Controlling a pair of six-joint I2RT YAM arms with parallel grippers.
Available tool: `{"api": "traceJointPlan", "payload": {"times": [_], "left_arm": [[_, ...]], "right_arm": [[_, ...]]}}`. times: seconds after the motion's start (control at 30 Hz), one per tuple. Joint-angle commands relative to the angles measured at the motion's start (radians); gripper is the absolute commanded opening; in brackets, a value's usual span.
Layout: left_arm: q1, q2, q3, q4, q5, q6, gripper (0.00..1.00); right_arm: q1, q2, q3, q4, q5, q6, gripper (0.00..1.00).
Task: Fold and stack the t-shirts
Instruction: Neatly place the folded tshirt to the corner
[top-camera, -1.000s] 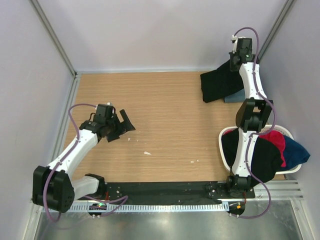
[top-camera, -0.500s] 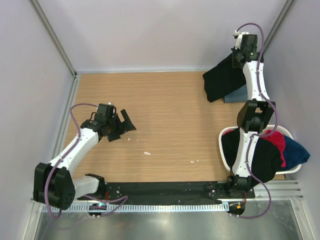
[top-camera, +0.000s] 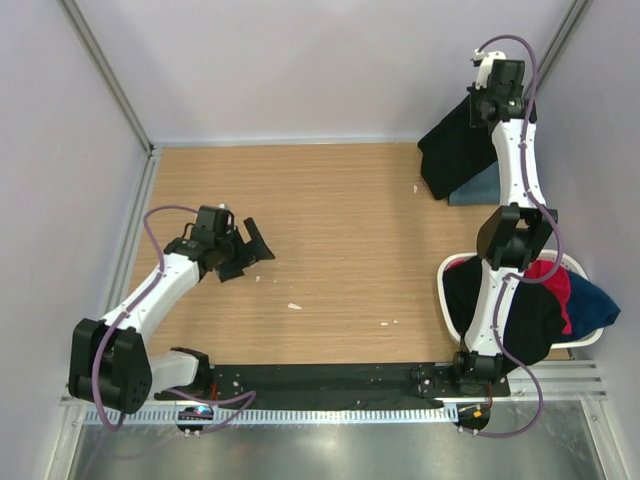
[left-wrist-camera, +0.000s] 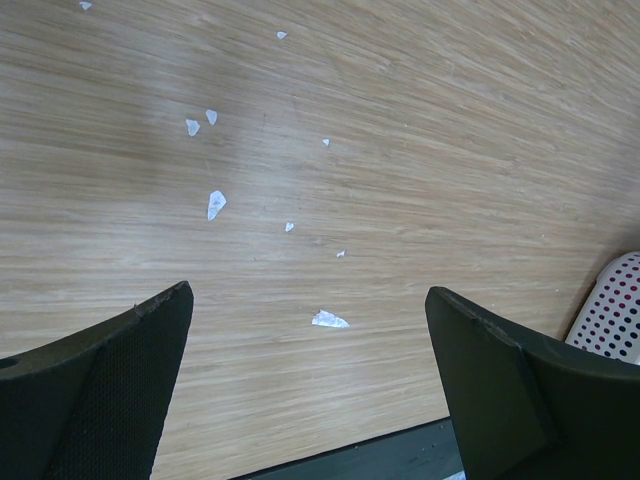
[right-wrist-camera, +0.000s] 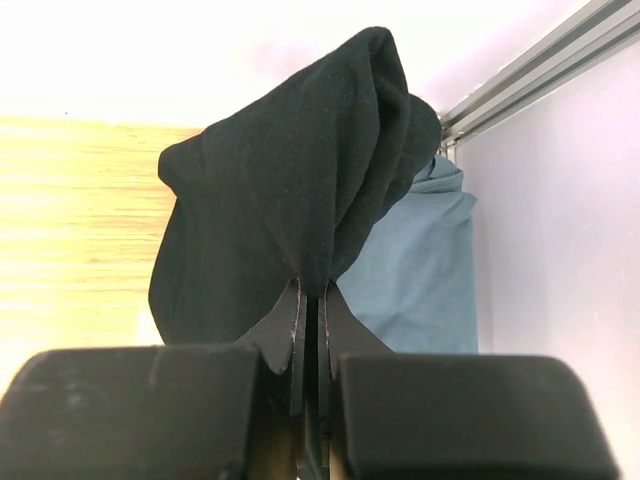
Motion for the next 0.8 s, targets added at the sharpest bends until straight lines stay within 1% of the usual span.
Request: {"api": "traceJointPlan", "payload": {"times": [0.0,0.2,0.37,0.53,0.67,0.7,0.73,0.77], "left_arm": [[-0.001,0.003,0.026,0.038,0.024,0.014,1.00],[-0.001,0.011,0.032,0.030,0.015,0.018,1.00],[-0.001,0.051,0.054,0.025,0.023,0.003,1.00],[-0.001,0.109,0.103,0.021,0.038,0.002,1.00],[-0.001,0.178,0.152,0.007,0.050,0.017,1.00],[-0.001,0.189,0.163,0.004,0.054,0.020,1.00],[-0.001,0.201,0.173,0.002,0.058,0.023,1.00],[-0.001,0.215,0.196,-0.002,0.063,0.026,1.00]], "right_arm": [[-0.002,-0.079,0.020,0.072,0.018,-0.036,0.01],[-0.005,-0.030,-0.031,0.104,0.111,-0.088,0.01],[-0.049,0.019,-0.037,0.141,0.186,-0.137,0.01],[-0.114,0.060,-0.051,0.185,0.196,-0.157,0.01],[-0.154,0.099,-0.112,0.227,0.223,-0.194,0.01],[-0.154,0.117,-0.141,0.242,0.235,-0.203,0.06],[-0.154,0.129,-0.149,0.277,0.258,-0.203,0.14],[-0.154,0.141,-0.151,0.288,0.303,-0.203,0.26]]}}
